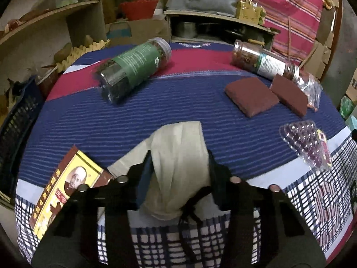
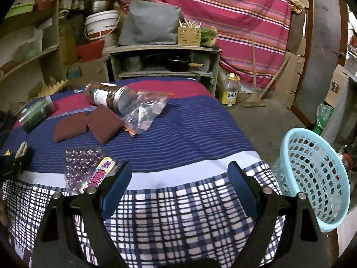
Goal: Collect trash
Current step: 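Grasp the beige cloth with the left tool while the right tool grasps the clear plastic bag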
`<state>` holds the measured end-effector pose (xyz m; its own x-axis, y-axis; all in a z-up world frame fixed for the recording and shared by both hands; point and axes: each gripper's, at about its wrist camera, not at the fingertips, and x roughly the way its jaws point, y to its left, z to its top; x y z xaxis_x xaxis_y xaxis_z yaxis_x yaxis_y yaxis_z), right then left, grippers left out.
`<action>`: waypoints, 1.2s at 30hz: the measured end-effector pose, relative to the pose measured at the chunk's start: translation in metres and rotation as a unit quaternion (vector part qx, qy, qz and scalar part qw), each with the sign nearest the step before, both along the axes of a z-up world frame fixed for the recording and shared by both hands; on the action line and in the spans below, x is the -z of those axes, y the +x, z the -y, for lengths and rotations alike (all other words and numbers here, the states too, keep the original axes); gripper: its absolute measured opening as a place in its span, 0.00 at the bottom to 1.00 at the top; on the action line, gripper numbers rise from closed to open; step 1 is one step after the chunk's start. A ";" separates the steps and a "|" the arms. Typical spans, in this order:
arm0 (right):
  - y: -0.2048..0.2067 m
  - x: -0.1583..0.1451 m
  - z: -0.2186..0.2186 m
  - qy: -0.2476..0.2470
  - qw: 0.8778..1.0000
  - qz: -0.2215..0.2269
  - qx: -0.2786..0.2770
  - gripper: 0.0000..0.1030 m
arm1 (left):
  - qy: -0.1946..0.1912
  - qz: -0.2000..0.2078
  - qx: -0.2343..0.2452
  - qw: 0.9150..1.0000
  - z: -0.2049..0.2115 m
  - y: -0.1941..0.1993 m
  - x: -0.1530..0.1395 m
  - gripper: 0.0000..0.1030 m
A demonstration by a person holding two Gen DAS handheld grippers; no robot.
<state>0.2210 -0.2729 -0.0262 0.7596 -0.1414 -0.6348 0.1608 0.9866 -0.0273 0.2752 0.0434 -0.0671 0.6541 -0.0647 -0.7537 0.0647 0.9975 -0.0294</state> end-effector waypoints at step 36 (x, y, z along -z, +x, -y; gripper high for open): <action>0.132 0.023 -0.016 0.080 0.993 -0.050 -0.065 0.12 | -0.021 0.068 0.003 0.997 0.018 0.034 -0.049 0.20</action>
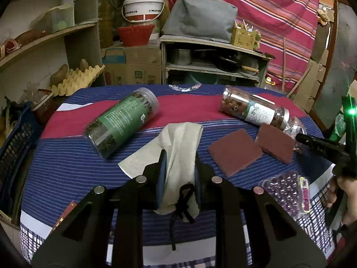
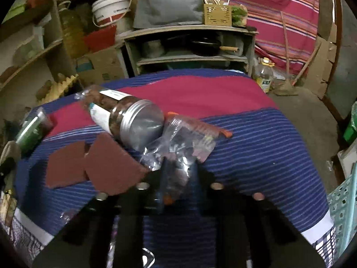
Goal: Collect trash
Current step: 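Grasp the beige cloth with the left tool while the right tool grasps the clear plastic bag, then carry the beige cloth and clear bag toward the basket with both tools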
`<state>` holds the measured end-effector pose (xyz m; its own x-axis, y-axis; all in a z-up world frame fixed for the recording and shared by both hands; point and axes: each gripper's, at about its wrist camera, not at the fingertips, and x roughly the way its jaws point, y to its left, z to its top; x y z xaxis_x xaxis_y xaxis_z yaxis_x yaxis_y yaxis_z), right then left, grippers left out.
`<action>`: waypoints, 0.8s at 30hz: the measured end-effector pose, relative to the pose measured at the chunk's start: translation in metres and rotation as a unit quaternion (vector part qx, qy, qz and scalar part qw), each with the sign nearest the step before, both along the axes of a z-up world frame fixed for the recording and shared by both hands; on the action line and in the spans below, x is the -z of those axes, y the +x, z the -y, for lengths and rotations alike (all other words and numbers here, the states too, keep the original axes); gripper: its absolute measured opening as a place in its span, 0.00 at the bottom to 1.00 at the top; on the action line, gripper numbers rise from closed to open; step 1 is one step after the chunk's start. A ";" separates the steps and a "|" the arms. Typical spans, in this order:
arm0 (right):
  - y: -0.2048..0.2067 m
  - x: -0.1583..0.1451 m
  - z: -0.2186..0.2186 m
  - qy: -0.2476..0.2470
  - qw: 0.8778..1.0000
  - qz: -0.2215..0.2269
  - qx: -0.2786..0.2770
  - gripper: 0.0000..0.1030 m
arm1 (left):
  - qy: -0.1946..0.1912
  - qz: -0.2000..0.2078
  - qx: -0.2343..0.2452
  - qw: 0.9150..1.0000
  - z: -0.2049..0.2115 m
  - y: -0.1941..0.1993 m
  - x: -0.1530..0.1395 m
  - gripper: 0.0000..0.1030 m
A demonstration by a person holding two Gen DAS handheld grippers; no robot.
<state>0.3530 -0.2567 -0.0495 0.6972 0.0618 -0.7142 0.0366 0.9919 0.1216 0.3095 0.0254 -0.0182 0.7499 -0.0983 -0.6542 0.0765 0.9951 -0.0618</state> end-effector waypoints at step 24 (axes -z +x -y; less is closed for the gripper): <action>-0.193 -0.072 0.106 -0.019 0.995 0.093 0.006 0.07 | 0.022 0.056 0.099 0.993 0.142 -0.085 -0.056 0.20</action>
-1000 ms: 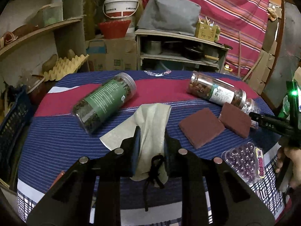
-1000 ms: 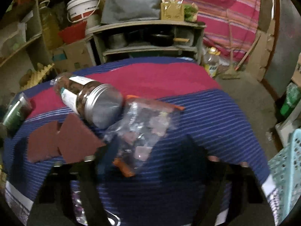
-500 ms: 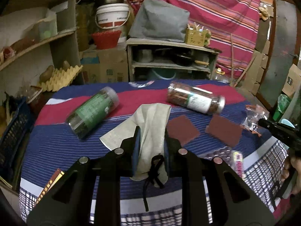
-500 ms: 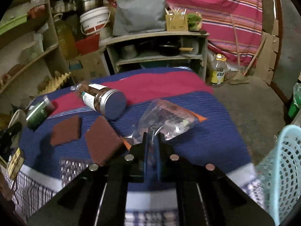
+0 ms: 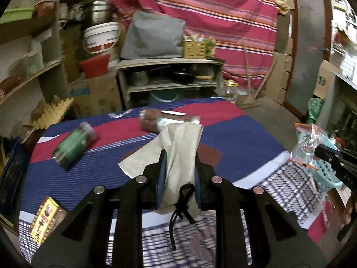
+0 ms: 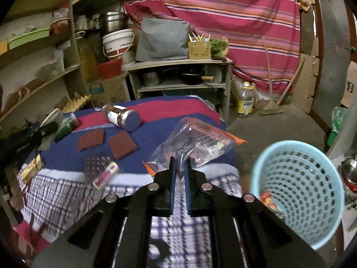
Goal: Collect trash
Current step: 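Carry the beige cloth and clear bag toward the basket with both tools, then hold the cloth and bag over the basket and open both tools to drop them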
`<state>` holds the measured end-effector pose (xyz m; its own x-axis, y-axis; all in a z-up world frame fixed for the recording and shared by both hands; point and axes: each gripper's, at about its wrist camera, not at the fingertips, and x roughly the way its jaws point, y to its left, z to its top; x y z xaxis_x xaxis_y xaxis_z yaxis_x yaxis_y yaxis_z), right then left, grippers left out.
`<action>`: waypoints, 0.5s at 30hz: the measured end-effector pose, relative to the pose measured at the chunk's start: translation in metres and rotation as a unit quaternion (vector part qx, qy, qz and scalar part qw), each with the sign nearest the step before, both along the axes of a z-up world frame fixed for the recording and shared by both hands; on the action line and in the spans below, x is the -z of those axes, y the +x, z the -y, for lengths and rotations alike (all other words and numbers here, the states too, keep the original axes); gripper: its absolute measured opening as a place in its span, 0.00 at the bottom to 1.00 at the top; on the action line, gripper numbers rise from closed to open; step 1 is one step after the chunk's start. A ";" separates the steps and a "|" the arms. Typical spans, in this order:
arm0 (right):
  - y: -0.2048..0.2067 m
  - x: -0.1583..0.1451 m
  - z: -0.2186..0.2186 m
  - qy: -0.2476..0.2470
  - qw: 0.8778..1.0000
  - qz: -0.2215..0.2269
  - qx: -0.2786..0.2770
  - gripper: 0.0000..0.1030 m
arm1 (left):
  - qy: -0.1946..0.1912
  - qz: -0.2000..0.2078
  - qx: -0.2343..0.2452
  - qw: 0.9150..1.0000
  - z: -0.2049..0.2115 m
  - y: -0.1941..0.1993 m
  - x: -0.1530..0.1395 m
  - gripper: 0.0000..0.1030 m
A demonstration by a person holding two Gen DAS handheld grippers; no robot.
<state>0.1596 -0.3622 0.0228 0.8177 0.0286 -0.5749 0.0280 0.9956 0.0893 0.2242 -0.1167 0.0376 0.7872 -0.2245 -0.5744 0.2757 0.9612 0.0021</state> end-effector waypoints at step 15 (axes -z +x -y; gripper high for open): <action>-0.065 -0.009 0.107 -0.029 0.993 0.013 0.111 0.07 | -0.012 0.025 0.101 0.994 0.140 -0.031 -0.004 0.20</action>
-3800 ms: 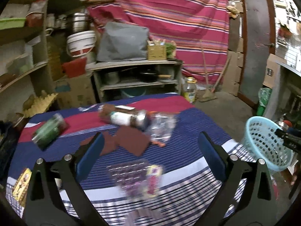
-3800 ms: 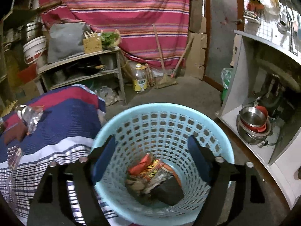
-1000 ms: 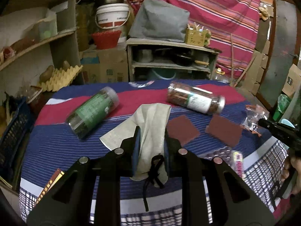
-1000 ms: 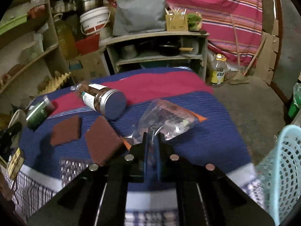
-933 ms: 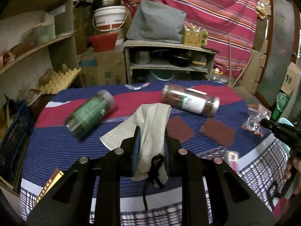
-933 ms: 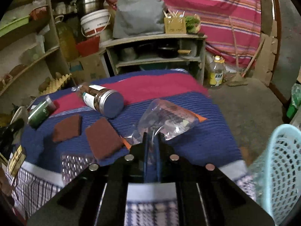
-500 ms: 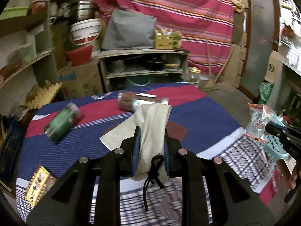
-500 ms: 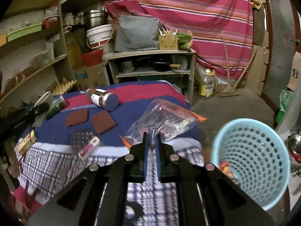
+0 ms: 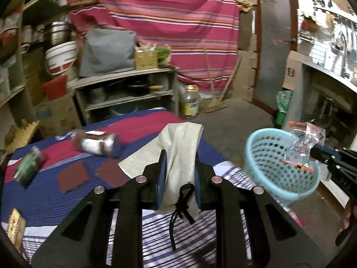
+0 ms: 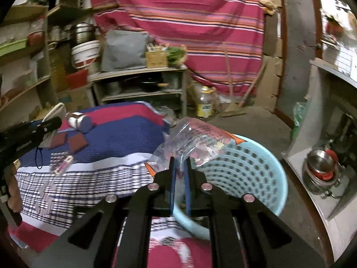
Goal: Collect trash
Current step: 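Hold the cloth and bag over the basket and open both tools to drop them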
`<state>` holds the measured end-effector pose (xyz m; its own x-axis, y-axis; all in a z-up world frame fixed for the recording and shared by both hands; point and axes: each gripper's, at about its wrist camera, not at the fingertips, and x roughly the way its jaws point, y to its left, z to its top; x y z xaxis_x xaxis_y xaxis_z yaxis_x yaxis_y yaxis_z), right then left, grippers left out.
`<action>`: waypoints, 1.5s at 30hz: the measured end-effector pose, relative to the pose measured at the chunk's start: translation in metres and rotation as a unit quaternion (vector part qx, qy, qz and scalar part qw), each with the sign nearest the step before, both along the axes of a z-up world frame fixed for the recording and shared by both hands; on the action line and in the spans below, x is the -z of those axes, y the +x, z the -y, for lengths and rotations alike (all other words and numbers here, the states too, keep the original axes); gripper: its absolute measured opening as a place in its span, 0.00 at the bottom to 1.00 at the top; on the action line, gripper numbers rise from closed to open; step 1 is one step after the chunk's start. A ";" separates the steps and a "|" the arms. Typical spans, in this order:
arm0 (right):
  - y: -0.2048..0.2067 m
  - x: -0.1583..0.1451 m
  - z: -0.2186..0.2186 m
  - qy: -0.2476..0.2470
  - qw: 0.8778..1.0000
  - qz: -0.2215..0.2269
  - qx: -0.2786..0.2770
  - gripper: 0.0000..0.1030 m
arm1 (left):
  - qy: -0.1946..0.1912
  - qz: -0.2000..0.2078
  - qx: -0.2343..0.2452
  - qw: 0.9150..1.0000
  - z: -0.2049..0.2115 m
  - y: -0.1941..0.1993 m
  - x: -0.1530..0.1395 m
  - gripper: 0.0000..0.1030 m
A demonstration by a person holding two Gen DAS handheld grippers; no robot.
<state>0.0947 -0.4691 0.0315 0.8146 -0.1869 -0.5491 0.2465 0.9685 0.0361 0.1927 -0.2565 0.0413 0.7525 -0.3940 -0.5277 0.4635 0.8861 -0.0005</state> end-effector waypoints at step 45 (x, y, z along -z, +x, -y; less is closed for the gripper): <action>-0.005 0.049 0.101 0.054 0.994 -0.016 0.090 0.07 | 0.013 -0.011 0.126 0.992 0.169 0.011 0.029 0.65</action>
